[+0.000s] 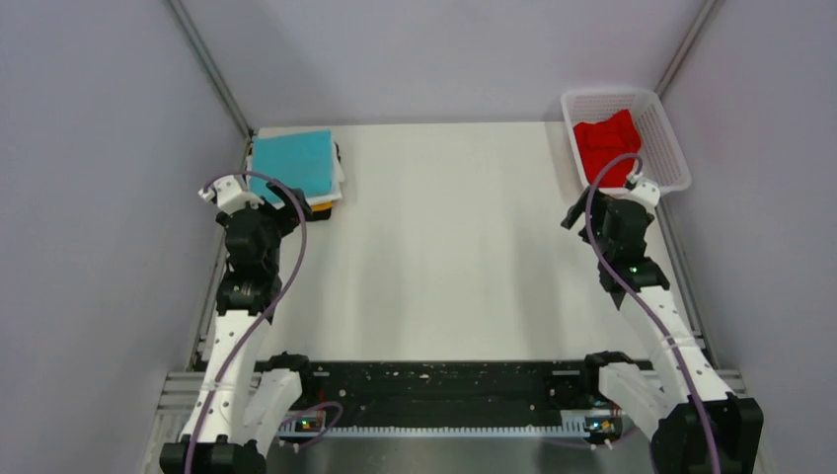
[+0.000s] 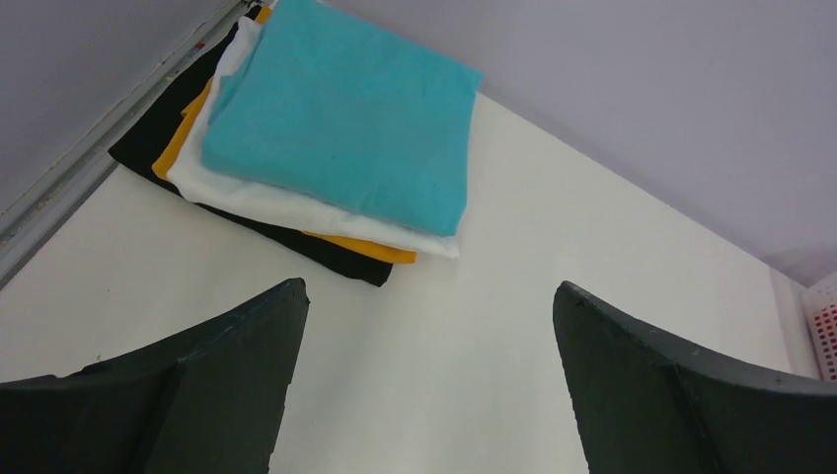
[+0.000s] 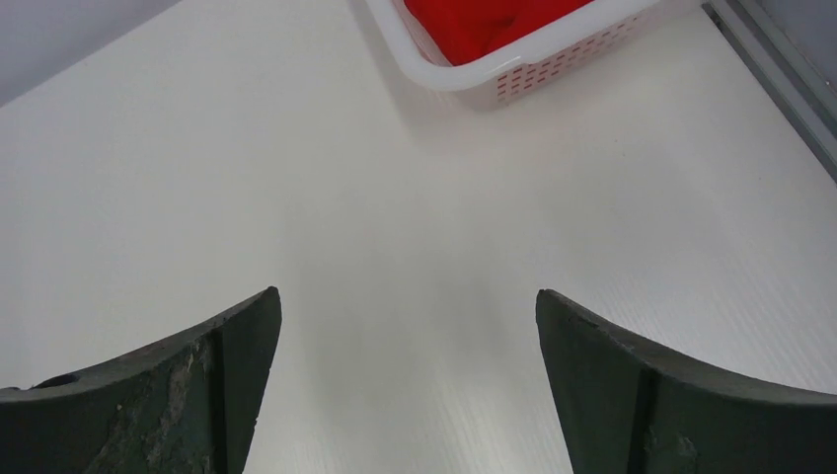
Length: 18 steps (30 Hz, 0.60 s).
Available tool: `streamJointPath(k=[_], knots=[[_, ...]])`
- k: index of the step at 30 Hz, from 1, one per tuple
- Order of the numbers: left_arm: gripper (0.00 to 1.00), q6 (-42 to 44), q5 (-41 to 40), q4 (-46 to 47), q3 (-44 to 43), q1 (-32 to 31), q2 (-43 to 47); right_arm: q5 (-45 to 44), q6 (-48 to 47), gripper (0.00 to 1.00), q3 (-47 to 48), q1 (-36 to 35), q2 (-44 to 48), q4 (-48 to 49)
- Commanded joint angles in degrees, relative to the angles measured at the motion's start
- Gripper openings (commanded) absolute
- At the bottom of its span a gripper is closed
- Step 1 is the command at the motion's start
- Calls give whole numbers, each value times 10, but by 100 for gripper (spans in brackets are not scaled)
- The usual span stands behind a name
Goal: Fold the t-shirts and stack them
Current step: Grab crumpled tshirt from bin with the right arm
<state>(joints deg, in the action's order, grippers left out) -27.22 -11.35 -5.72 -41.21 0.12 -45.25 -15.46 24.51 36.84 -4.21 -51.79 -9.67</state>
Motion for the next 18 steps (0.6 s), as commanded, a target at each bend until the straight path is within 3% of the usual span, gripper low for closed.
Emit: streamJointPath(k=[1,4,7,14,18], knots=[[99,-11,7,19,-18,1,25,9,-24,99,45,7,-2,44],[99,-18,2,20,-20,1,27,7,-58,99,70,7,-19,87],[99,-17,11,29,-18,1,25,-17,-77,99,149,7,-85,62],[99,-11,13,39,-35,1,-4,-70,-74,99,427,54,-363,-72],[99,-10,11,37,-45,1,-23,-43,-40,99,574,105,-516,-131]])
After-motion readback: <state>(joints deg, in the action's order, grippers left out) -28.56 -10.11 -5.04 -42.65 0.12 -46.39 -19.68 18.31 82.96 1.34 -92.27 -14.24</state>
